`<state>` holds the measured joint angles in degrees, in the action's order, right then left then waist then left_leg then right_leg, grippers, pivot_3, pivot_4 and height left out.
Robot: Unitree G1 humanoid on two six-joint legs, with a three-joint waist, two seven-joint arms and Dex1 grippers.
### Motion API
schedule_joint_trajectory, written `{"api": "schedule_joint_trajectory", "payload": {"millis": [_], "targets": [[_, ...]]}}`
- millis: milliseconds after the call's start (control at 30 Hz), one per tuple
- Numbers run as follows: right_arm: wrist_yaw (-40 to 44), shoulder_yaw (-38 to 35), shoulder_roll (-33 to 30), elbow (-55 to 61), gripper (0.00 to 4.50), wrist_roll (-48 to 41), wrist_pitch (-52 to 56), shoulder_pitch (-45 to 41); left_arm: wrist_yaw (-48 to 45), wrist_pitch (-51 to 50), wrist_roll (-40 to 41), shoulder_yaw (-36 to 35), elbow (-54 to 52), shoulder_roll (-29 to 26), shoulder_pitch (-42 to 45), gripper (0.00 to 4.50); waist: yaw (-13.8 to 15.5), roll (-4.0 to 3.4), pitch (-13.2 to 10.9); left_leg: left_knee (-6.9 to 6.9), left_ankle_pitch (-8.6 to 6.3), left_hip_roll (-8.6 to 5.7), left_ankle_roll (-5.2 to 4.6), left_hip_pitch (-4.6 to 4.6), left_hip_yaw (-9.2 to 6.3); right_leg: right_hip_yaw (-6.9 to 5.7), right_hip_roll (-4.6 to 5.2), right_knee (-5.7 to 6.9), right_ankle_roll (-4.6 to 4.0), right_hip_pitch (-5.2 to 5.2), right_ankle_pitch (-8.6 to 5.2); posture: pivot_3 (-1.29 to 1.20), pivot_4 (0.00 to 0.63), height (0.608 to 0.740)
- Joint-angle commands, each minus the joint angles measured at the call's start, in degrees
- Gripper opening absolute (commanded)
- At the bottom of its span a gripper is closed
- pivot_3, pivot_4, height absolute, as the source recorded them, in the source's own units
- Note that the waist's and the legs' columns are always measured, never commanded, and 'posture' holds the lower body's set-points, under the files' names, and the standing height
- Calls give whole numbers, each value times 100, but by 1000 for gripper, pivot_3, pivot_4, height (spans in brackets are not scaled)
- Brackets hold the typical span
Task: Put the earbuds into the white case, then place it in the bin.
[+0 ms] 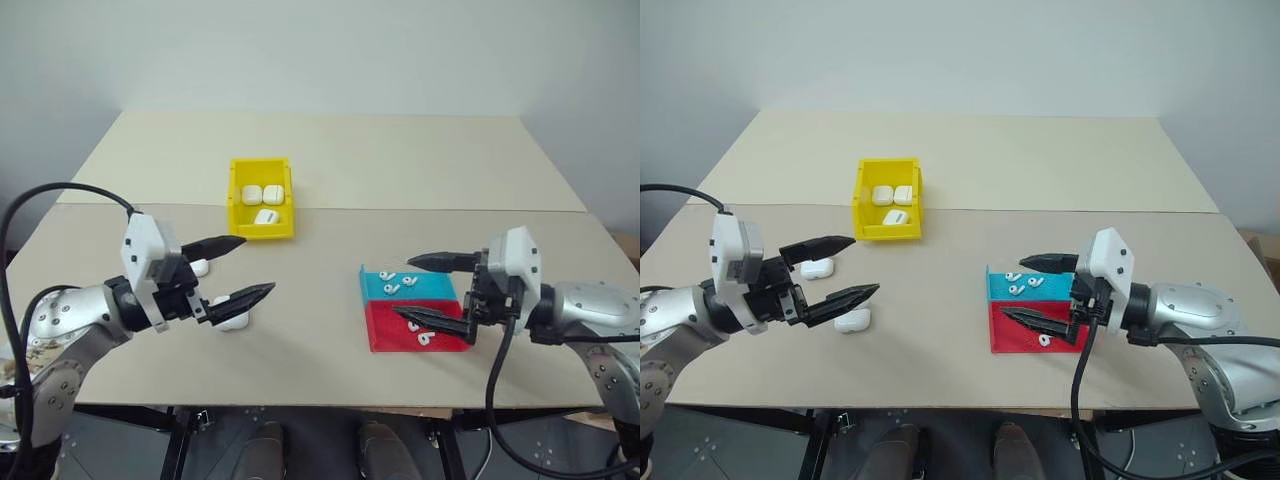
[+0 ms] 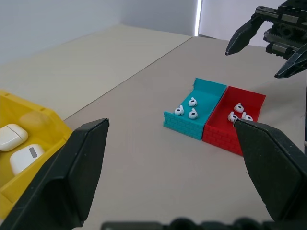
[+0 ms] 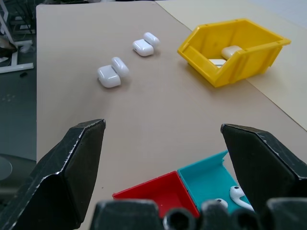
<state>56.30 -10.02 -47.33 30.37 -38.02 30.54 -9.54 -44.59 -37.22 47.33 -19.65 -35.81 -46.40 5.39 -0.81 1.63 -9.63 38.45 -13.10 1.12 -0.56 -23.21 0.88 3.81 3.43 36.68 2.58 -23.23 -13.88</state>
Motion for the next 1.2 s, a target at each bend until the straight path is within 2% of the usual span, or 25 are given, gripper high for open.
{"api": "schedule_joint_trajectory", "payload": {"millis": [33,233,367,600,667,733,800,867,1000,1200], "targets": [[70,-100,-59,109,4480,-16,-165,-36,-127,197,20,-79,-36,-49,55,4500,-2,0,0,0,0,0,0,0,0,0,0,0,0,0,0,0,150,740],[93,-76,-25,96,4480,39,-174,-47,-226,70,122,-241,-130,-203,-171,4500,-7,0,0,-1,0,1,0,0,0,0,0,-1,0,0,0,0,150,740],[132,-32,-46,8,4480,94,-176,-97,-3,261,-260,-237,-405,-163,-432,4500,-1,0,0,-3,0,2,0,0,-1,1,0,-1,0,-2,-1,0,150,740],[324,235,-115,-361,4480,247,-155,-576,1944,-499,-1595,204,-1196,-132,-393,4500,0,1,-1,-4,0,0,0,4,-3,5,1,-1,0,4,0,0,150,740],[375,191,-149,-319,4480,185,-101,-567,2274,-1319,-1043,87,-1262,-34,-188,4500,8,2,-1,-9,0,-1,0,-1,-8,5,1,-3,1,-2,0,0,150,740],[343,180,-138,-257,4480,186,-77,-492,2645,-2703,-492,45,-1202,-112,300,4500,24,4,-2,-10,0,0,0,-3,-24,1,1,-2,2,-2,-1,0,150,740],[273,200,-104,-209,4480,215,-59,-430,2758,-4388,-93,39,-931,-174,1127,4500,31,7,-3,-7,0,-4,0,-2,-36,-1,2,3,4,-1,-2,0,150,740],[216,210,-78,-173,4480,213,-36,-401,2980,-5361,165,132,-515,-123,1798,4500,17,8,-3,-1,1,-8,0,-1,-40,-5,1,6,12,4,-5,0,150,740],[151,195,-72,-75,4480,181,-9,-325,3938,-5528,658,551,329,-205,2423,4500,-39,10,-3,-5,0,-10,0,4,-50,1,1,8,15,3,-7,0,150,740],[66,156,-87,34,4480,125,55,-299,5080,-5528,2329,1119,1865,-794,3123,4500,-29,11,-4,-12,-1,-11,2,-3,-57,3,5,13,10,-11,-7,0,150,740]]}}
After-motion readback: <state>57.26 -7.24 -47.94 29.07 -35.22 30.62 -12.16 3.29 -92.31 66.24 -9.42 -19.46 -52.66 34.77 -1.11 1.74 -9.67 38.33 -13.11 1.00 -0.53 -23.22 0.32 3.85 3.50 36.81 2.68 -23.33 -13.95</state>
